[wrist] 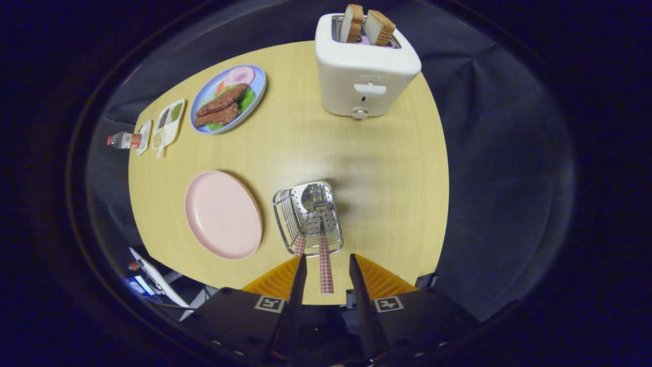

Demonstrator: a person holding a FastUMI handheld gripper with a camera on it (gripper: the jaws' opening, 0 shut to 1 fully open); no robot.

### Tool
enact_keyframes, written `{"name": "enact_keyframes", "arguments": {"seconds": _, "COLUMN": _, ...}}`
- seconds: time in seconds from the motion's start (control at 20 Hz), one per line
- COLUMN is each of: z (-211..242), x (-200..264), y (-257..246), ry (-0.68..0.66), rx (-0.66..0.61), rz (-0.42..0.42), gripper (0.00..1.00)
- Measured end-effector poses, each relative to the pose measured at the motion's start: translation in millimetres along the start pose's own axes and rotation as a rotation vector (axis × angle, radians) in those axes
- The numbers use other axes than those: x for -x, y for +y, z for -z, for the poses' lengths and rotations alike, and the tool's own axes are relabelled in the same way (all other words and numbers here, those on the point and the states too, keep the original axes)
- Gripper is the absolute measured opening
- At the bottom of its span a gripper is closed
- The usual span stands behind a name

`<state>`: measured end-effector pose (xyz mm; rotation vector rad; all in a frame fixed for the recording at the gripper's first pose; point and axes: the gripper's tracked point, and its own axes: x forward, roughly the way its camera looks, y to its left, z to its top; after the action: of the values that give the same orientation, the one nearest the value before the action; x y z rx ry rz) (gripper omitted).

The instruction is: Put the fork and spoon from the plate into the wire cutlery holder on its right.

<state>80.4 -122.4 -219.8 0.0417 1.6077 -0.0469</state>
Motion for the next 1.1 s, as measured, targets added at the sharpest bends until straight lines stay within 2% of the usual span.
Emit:
{"name": "enact_keyframes", "arguments": {"seconds": 0.05, "z": -5, "x": 4, "y": -1, "ry": -0.036, "rx": 0.010, "rz": 0.002, "gripper": 0.65}}
{"name": "enact_keyframes", "arguments": {"seconds": 0.35, "z": -34, "x": 43, "y": 16, "ry": -0.375, "rx": 0.001, "rz": -0.073, "gripper": 0.97}}
{"name": "enact_keyframes", "arguments": {"seconds": 0.6, "z": -40, "x": 106, "y": 35, "ry": -0.731, "rx": 0.050, "rz": -0.114, "gripper": 0.97}}
{"name": "enact_keyframes", "arguments": {"seconds": 0.8, "z": -22, "x": 167, "y": 49, "ry": -1.021, "rx": 0.047, "rz": -0.153, "gripper": 0.97}}
{"name": "enact_keyframes", "arguments": {"seconds": 0.95, "z": 5, "x": 189, "y": 54, "ry": -1.161, "rx": 0.021, "rz": -0.167, "gripper": 0.97}}
{"name": "enact_keyframes", "arguments": {"seconds": 1.1, "z": 32, "x": 198, "y": 59, "ry": -1.239, "rx": 0.023, "rz": -0.183, "gripper": 0.97}}
